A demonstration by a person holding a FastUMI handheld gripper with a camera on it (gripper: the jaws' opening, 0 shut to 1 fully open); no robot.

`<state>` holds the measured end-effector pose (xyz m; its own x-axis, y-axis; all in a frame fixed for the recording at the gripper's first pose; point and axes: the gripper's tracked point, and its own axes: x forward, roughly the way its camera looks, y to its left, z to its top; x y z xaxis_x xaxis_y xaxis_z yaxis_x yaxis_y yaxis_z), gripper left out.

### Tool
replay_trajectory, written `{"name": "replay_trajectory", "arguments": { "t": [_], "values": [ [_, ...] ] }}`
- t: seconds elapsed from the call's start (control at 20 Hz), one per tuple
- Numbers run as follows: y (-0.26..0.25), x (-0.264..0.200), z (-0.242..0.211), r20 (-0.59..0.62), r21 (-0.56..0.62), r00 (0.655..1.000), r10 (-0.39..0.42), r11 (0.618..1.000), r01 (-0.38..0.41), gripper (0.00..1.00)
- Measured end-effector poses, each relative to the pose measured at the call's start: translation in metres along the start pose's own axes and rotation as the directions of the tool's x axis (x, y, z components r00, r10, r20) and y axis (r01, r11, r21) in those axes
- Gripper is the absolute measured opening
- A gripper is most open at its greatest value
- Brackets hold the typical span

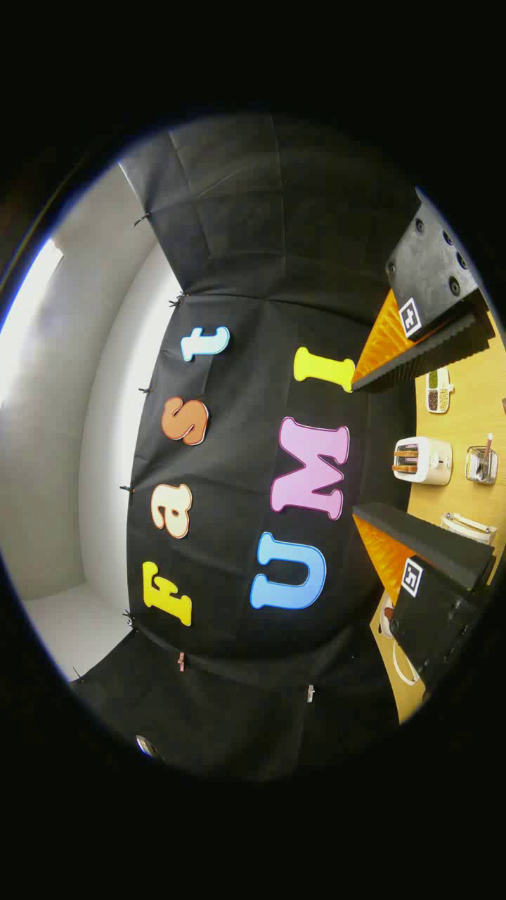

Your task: Take the plate from the dish rack, then take the spoon from the basket and place it into the plate.

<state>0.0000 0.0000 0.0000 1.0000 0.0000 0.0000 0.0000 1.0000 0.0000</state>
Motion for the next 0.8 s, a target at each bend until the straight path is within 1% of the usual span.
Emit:
{"name": "replay_trajectory", "arguments": {
  "t": [0.2,0.8],
  "values": [
    [0.007,0.001,-0.004,-0.023,0.004,0.999,0.027,1.0,-0.026,0.97],
    [0.022,0.005,-0.007,-0.036,-0.01,0.998,0.056,0.998,-0.056,0.97]
  ]
}}
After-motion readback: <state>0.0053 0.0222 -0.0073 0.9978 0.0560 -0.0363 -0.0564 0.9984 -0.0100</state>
